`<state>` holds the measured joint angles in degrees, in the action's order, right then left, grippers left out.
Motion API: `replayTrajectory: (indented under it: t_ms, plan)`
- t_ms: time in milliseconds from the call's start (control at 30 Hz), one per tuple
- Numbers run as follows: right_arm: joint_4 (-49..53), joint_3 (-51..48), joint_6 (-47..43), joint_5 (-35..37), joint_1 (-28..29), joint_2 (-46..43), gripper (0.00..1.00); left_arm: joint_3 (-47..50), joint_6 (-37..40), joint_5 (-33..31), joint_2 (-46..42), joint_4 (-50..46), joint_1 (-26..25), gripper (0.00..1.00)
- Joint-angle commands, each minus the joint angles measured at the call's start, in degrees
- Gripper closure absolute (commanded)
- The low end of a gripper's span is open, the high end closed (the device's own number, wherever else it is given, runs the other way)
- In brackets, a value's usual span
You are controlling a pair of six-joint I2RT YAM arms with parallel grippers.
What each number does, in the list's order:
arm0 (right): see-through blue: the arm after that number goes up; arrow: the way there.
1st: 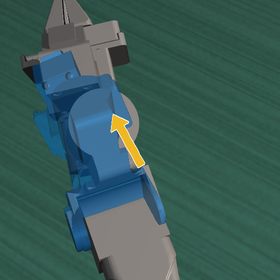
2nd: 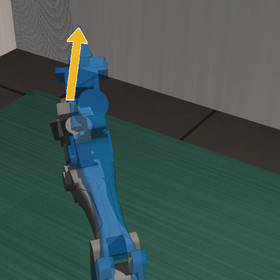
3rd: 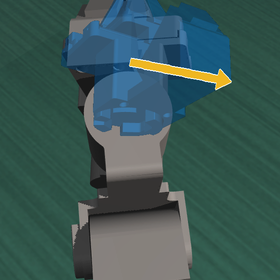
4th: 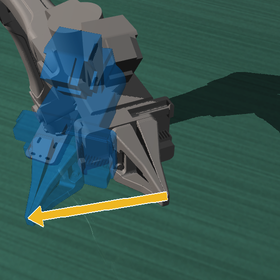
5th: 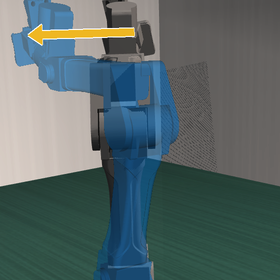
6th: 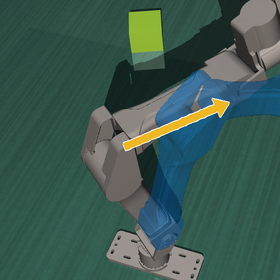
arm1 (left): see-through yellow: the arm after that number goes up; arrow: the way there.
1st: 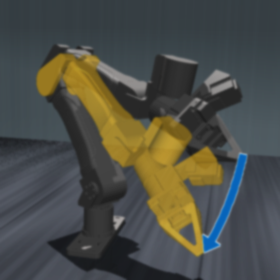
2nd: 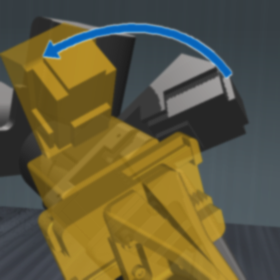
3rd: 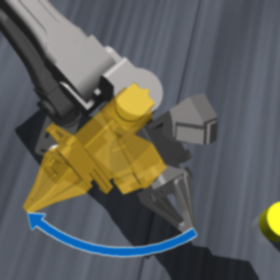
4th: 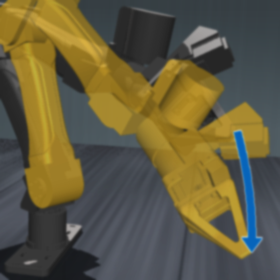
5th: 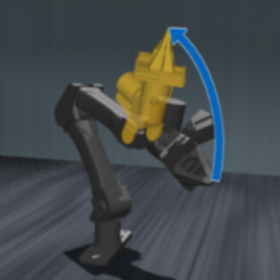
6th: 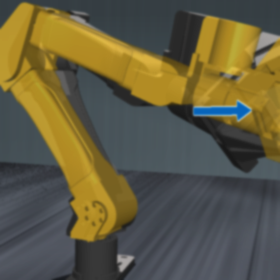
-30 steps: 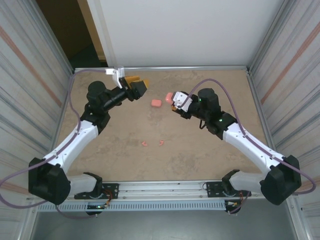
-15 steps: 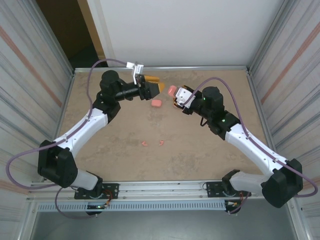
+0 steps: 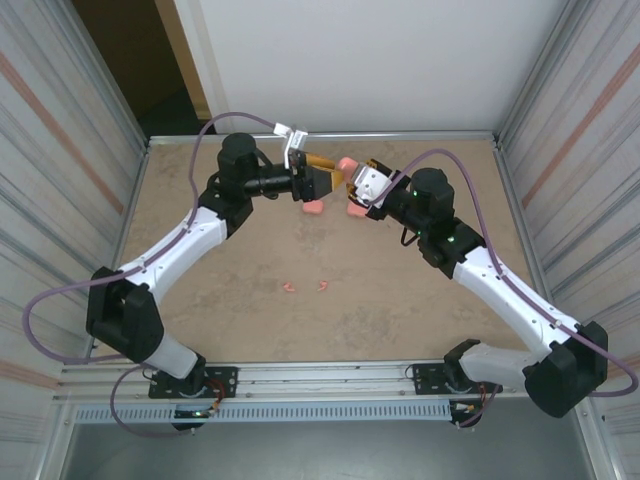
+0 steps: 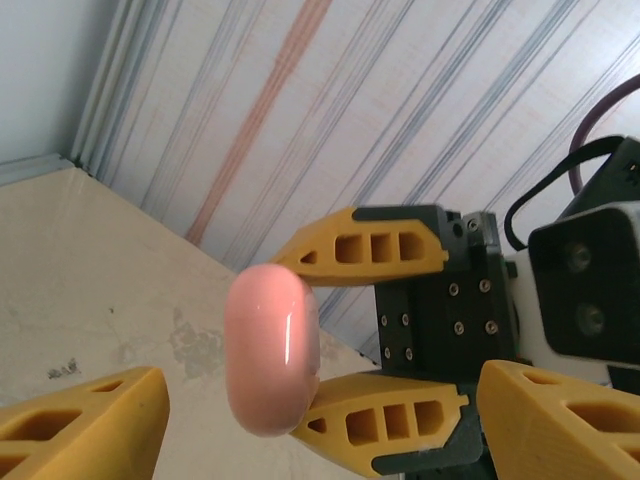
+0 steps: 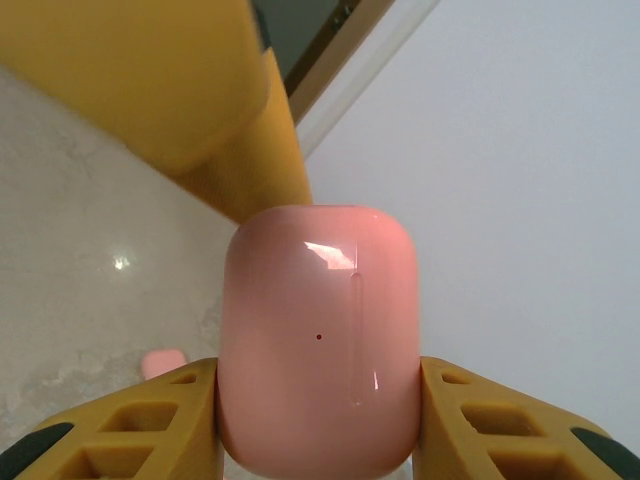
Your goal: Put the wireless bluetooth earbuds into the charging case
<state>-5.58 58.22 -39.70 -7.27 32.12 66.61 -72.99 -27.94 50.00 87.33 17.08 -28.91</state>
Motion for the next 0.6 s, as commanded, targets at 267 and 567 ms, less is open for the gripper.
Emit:
replayTrajectory:
  t_ms: [267, 567]
  plan:
    - [-2.7, 2.5, 0.2, -0.6, -0.3, -1.5, 0.6, -4.5, 2.1, 3.6, 2.2, -2.1, -1.2, 0.36]
    - [-2.7, 2.5, 0.6, -1.0, -0.1, -1.3, 0.61, -6.7, 1.8, 4.2, 4.2, -2.3, -2.5, 0.5]
